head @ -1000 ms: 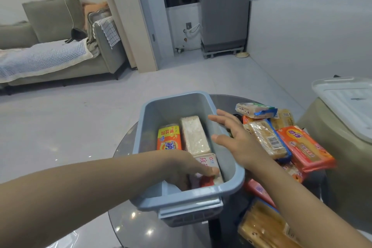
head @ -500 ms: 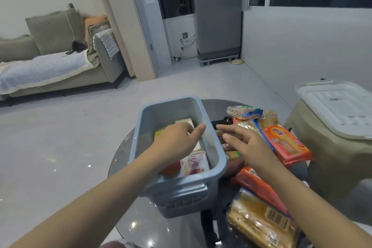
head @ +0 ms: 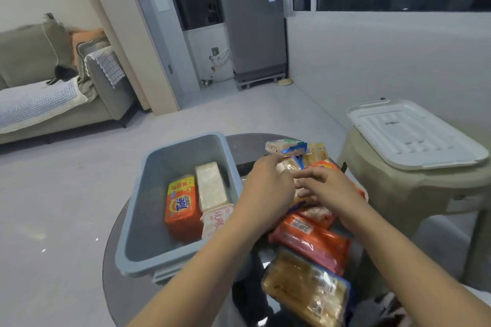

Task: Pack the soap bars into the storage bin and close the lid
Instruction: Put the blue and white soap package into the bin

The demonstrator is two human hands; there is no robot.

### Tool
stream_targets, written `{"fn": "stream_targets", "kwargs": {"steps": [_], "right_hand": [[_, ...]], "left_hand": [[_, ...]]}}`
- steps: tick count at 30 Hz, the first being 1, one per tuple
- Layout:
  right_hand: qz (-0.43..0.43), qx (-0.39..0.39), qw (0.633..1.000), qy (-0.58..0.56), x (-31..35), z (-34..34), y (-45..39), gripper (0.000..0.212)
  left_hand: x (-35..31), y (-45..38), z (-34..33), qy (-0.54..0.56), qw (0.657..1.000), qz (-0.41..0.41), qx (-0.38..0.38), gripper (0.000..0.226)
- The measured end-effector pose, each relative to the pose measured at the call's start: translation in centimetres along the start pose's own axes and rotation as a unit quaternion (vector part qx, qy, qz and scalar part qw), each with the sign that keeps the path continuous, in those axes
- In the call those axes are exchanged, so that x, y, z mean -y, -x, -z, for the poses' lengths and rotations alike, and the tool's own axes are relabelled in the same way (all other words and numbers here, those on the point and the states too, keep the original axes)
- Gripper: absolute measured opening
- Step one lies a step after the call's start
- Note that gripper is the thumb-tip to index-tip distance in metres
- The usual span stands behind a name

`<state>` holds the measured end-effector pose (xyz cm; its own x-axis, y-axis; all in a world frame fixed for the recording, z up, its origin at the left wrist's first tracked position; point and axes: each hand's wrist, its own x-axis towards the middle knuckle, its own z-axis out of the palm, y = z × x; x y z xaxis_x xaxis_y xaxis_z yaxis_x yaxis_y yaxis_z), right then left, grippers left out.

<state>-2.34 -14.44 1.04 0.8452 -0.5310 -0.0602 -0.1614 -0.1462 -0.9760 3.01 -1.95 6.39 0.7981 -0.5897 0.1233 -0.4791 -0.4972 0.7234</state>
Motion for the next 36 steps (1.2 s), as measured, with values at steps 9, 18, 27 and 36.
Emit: {"fn": "stream_targets", "kwargs": {"steps": [9,18,27,36], "right_hand": [[-0.071,0.055,0.996,0.014,-0.1,0.0,-1.1,0.022],[-0.016,0.06,0.982,0.18,-0.3,-2.3,-1.4,0.025],[-0.093,0.064,0.983,0.143,-0.7,-4.1,-2.6,0.018],[-0.092,0.0,0.994,0.065,-1.1,-3.7,-1.5,0.023]], "left_hand": [[2.2,1.0,-3.8,0.123,0.987,0.085,-0.063,0.048],[5.1,-0.3,-4.8,0.143,0.971,0.178,-0.075,0.048],[7.2,0.4,-7.3,0.268,0.911,0.275,-0.151,0.042],[6.4,0.4,-7.4,0.348,0.876,0.278,-0.186,0.024]]}}
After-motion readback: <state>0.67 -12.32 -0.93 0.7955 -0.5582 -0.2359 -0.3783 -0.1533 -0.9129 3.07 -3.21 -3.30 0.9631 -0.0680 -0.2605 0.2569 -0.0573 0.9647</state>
